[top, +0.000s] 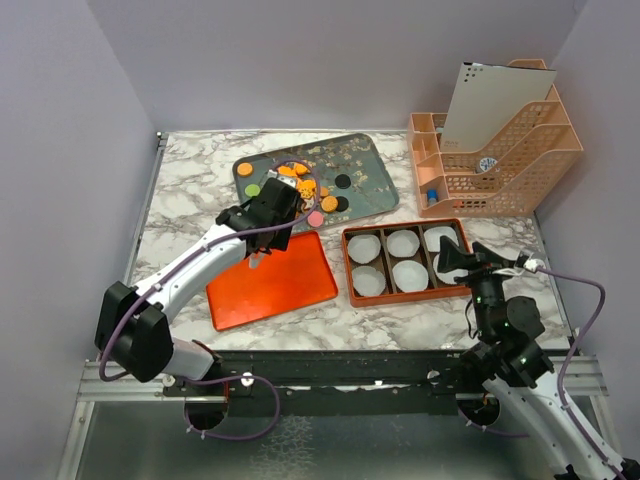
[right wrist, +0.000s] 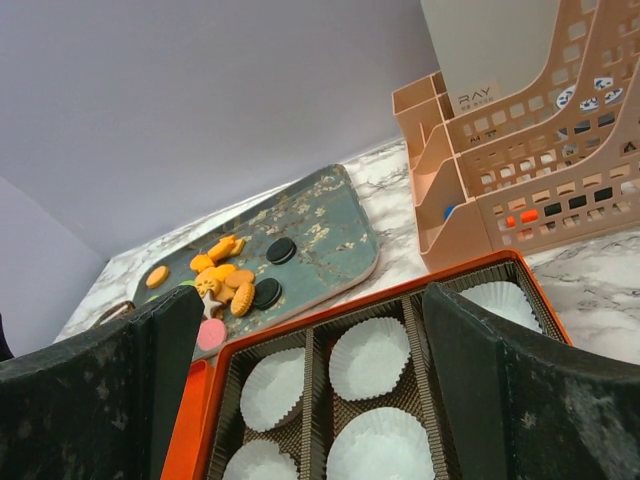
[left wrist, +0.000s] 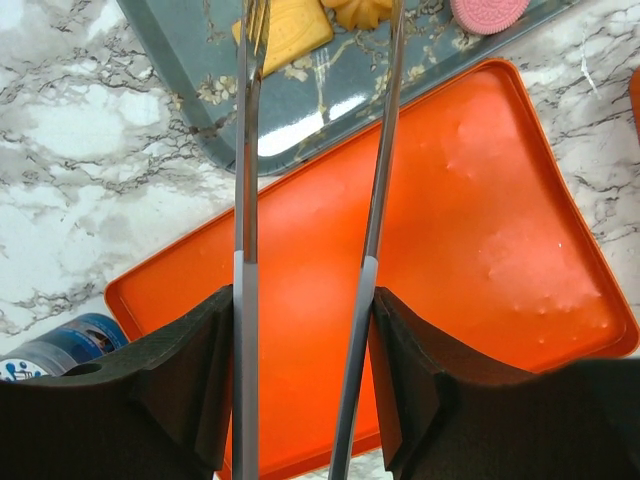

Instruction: Pack the cookies

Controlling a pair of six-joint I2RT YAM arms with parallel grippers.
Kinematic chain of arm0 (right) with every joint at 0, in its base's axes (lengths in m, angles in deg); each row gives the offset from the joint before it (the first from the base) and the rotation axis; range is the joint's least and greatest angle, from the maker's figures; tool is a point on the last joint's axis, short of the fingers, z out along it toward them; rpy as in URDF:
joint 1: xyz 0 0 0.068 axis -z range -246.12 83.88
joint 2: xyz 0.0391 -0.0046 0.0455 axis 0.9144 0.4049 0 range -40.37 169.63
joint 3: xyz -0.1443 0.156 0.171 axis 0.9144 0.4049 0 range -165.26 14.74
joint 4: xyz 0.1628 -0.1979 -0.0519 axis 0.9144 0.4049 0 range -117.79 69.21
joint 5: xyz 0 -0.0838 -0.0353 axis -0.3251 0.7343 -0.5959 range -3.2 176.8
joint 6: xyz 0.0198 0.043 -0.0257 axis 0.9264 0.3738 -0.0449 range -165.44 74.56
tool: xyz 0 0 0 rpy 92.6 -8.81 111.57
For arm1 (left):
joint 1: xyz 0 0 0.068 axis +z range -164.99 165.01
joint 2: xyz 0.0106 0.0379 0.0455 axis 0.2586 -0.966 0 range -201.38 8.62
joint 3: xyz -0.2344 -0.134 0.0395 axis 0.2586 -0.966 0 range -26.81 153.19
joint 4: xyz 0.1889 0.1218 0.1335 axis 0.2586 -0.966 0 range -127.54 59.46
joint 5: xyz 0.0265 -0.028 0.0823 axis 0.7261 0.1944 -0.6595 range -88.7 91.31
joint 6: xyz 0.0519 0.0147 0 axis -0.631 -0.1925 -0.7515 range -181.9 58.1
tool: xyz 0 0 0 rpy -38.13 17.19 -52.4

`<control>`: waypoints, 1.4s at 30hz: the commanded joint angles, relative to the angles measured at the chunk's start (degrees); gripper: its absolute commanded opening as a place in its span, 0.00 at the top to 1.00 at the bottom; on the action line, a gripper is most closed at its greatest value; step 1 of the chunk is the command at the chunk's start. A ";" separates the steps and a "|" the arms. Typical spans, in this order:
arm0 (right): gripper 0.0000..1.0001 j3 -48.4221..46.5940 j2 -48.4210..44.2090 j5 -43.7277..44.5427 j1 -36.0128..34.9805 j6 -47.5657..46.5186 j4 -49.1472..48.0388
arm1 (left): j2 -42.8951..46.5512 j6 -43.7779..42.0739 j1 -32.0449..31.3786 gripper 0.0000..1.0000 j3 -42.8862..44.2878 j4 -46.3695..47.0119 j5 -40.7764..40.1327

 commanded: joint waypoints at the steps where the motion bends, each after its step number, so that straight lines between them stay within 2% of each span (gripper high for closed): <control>1: 0.00 0.82 -1.20 2.21 0.11 -0.76 1.10 | -1.91 -0.12 0.21 0.45 3.31 -0.85 1.25; 18: 0.00 0.72 -1.06 3.57 0.13 -0.11 2.70 | -8.83 -1.76 0.48 0.47 6.83 -1.73 2.56; 38: 0.00 0.28 -0.08 4.93 0.16 0.55 3.63 | -11.42 -2.81 3.41 0.49 7.29 -2.15 7.29; 42: 0.00 0.28 0.03 5.02 0.16 0.57 3.64 | -11.34 -2.61 3.33 0.53 7.91 -2.62 8.87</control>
